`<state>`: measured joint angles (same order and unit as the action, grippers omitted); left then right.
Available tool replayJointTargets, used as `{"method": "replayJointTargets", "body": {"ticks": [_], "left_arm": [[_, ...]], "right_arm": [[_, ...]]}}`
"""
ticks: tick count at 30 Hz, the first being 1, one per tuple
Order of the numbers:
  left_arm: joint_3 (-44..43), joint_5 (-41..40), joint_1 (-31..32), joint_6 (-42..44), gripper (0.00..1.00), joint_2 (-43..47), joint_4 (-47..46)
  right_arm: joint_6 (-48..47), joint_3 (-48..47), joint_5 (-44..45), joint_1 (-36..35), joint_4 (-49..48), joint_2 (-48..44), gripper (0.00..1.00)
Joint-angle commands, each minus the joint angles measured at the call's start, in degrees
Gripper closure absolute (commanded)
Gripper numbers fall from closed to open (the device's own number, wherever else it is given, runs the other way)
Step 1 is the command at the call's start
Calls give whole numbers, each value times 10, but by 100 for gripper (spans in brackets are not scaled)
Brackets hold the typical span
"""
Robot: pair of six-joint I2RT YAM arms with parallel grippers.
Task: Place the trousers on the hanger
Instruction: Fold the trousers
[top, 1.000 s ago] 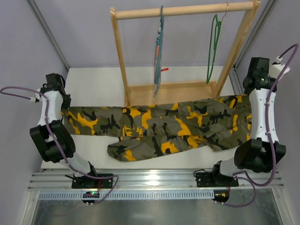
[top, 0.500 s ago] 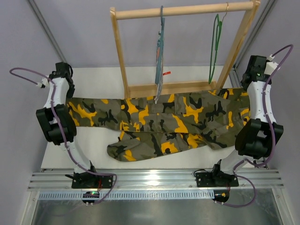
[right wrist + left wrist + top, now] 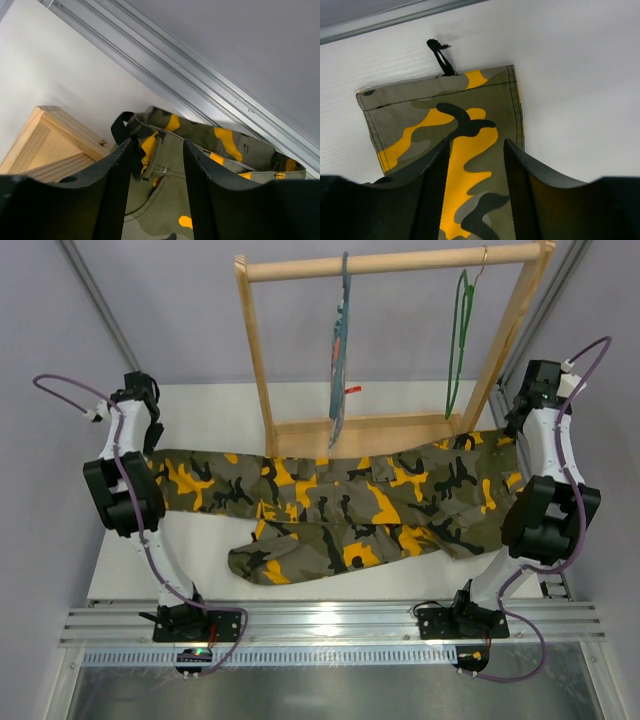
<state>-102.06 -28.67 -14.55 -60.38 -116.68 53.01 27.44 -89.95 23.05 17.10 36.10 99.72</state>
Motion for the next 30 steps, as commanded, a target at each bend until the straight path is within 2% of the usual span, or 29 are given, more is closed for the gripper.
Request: {"method": "replayJointTargets", "body": {"ticks": [1,3,6,7,11,13,15,16,21,25,28,30], "left_arm": [[-38,17,3,52,48,17,-20],[-39,21,20,106,44,37,-33],[10,28,56,195,42,77,-78],[28,32,65,207,40,116,-89],[148,96,108,260,39,231,-142],[228,144,157,288,38,285,-170],[296,152,221,306,38,360,-179],[314,137,244,308,37,405,-174],[413,147,370,274,37,504,-144],[482,160,439,243,36,528,-94],[520,192,499,247,36,524,-113],[535,222,517,251,35,506,-148]], "right_arm": [[-16,-30,-7,4,29,-32,51],[-20,1,-26,3,42,-78,42],[-25,57,-85,-1,47,-150,39],[-27,72,-118,-7,49,-169,37],[-46,140,-156,-68,56,-268,30],[-51,167,-160,-116,71,-322,29],[-56,201,-211,-153,71,-360,28],[-56,212,-244,-162,68,-391,28],[-64,293,-386,-205,36,-476,29],[-70,341,-429,-215,35,-489,28],[-56,382,-442,-215,14,-496,29],[-35,411,-445,-216,-14,-505,29]]}}
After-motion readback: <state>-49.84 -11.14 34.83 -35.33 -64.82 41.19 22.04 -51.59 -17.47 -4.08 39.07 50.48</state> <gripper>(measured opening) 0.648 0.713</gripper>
